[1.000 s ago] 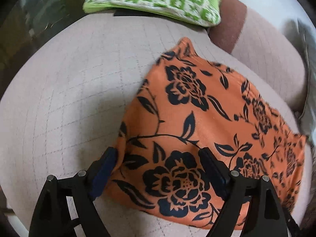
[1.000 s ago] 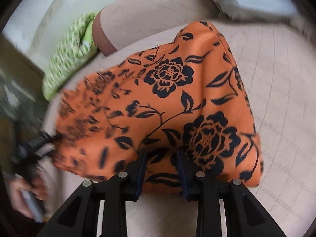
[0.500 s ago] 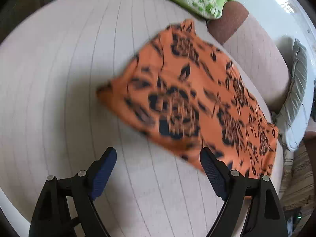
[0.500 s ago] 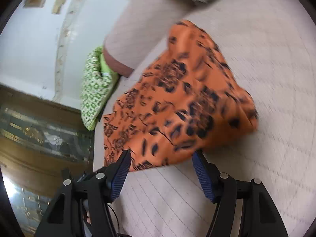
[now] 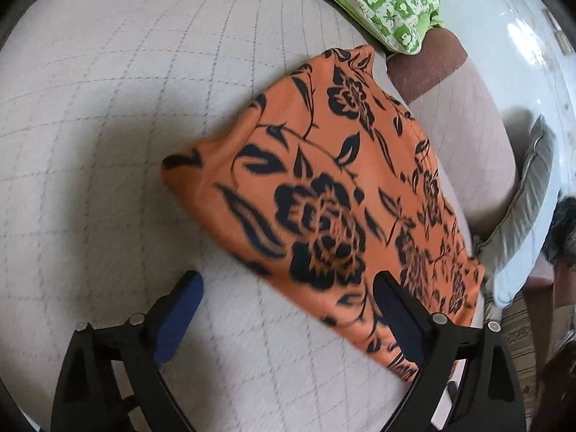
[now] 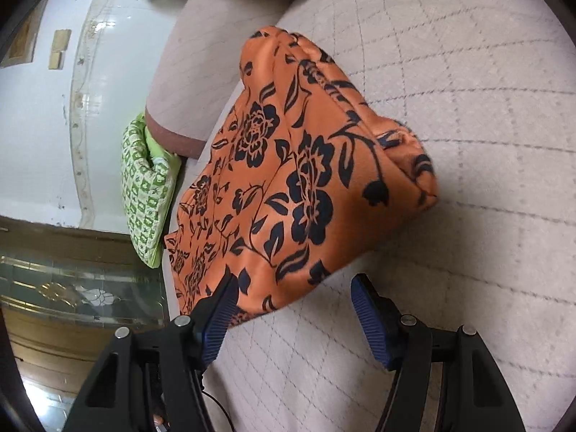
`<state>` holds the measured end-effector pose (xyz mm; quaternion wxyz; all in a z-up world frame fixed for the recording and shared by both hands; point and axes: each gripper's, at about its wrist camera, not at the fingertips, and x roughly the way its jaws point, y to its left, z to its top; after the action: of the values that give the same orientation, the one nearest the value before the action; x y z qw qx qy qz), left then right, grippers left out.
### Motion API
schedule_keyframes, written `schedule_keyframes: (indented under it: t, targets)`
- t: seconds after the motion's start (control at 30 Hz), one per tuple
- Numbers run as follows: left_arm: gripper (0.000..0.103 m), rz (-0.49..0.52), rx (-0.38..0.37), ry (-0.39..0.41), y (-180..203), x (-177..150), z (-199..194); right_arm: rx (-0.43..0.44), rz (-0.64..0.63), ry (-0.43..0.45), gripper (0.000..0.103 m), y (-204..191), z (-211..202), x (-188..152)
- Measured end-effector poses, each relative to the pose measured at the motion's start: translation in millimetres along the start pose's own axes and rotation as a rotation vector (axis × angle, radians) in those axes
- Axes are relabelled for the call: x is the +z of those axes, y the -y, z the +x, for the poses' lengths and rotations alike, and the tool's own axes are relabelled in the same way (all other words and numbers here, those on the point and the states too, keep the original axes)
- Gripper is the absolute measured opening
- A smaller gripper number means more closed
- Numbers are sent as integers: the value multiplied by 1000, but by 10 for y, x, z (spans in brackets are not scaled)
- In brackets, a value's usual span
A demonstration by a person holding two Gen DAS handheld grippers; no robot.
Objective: Fold small clothes
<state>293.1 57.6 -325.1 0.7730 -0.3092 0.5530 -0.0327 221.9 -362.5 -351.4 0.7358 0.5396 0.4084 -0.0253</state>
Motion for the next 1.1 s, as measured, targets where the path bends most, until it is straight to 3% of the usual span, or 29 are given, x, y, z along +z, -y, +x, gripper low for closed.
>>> schedule_keyframes:
  t: [0.17,0.27,0.43,0.47,0.5,0.53,0.6,0.63,0.77,0.87,1.1]
  targets:
    - [100,-89,-86,30,-2,227,99,-19,10,17,70,-49,207,138]
    - [100,-122,-126,37,1,320,151,-16,13,29,78,-98,300,242]
    - [100,-166,-215,45,-47,395,151,0,41,89,79,-140,379,357]
    - [97,-166,-218,49,-48,399,151,-1,31,100,79,-154,383,365]
    - [78,-167,-201,59,-53,397,151,-7,10,110,75,-178,393,369]
    - [50,-169,-178,65,-67,395,167,-23,-20,124,70,-205,400,369]
    - [33,-183,-154,56,-129,391,229,-85,-57,156,28,-222,399,357]
    - [29,-195,-164,59,-158,389,238,-115,-59,161,26,-191,409,360]
    - [21,-210,-203,67,-211,385,216,-82,-46,162,19,-148,360,369]
    - [18,-226,-232,86,-228,377,147,-105,-123,195,16,-278,306,310]
    - [16,-125,-223,138,-103,333,-105,-150,-343,304,14,-629,27,115]
